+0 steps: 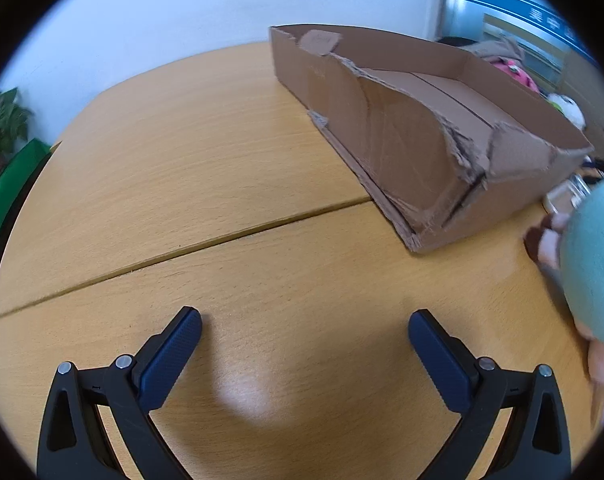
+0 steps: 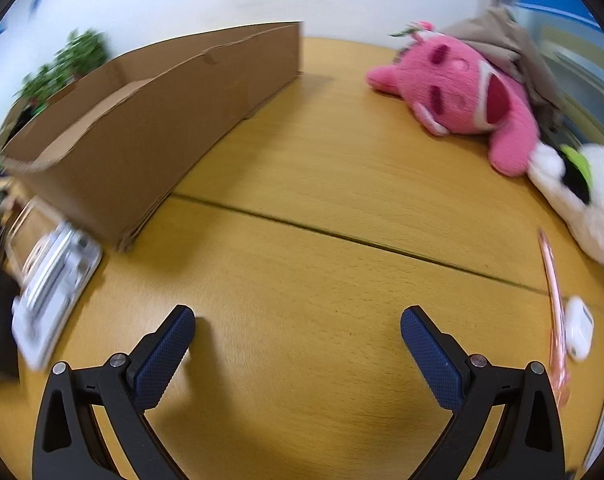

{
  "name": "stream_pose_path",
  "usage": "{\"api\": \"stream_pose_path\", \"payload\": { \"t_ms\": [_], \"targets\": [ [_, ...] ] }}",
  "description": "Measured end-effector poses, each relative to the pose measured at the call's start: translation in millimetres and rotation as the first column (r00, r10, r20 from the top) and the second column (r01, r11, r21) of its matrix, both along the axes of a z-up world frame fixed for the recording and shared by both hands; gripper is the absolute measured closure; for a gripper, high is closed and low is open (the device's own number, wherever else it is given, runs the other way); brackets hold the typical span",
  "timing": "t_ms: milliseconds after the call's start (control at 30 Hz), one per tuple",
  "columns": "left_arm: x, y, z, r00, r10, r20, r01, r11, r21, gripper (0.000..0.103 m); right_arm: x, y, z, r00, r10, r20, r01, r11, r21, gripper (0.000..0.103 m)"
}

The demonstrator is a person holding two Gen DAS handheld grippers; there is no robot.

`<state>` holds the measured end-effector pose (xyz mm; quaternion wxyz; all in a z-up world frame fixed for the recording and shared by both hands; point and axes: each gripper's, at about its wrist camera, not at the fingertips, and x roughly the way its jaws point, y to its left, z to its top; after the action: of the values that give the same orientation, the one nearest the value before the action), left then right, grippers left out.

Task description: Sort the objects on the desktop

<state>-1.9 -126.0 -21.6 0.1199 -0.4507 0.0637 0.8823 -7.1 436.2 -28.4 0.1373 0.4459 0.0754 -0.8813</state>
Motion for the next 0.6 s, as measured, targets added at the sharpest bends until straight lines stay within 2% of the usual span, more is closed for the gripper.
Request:
{"api": "stream_pose_path", "payload": {
  "t_ms": [100,167,367,467,533,600],
  "targets": [
    [6.3,-0.8,-2.1,0.996,0.094,-0.002,-0.094,0.996,-0.001,0.0,14.8,-5.5,3.0,0.996,-0.091,-0.002,0.091,0.996,0.004,0.0],
    [12.1,4.9,-5.2,0.989,0.147,-0.003,-0.147,0.989,-0.002,0.0,23.5,-5.1,5.9,0.996,-0.089,-0.001,0.089,0.996,0.002,0.0],
    [31.0,6.1,-4.3,0.978,0.206,0.023,-0.206,0.979,-0.007,0.0,40.4,-16.5,8.0,0.972,-0.231,0.042,0.231,0.973,0.003,0.0],
    [52.4,11.3,-3.3,0.973,0.224,0.048,-0.224,0.975,-0.005,0.0,68.5,-29.9,13.5,0.975,-0.218,0.048,0.221,0.974,-0.057,0.0],
    [67.1,20.0,0.9,0.971,0.235,0.046,-0.237,0.971,0.027,0.001,93.0,-44.3,28.3,0.977,-0.213,0.008,0.213,0.973,-0.087,0.0],
    [84.5,36.4,17.5,0.976,0.218,0.009,-0.218,0.975,0.044,0.001,114.4,-59.9,49.6,0.98,-0.194,-0.052,0.187,0.975,-0.117,0.0]
  ]
}}
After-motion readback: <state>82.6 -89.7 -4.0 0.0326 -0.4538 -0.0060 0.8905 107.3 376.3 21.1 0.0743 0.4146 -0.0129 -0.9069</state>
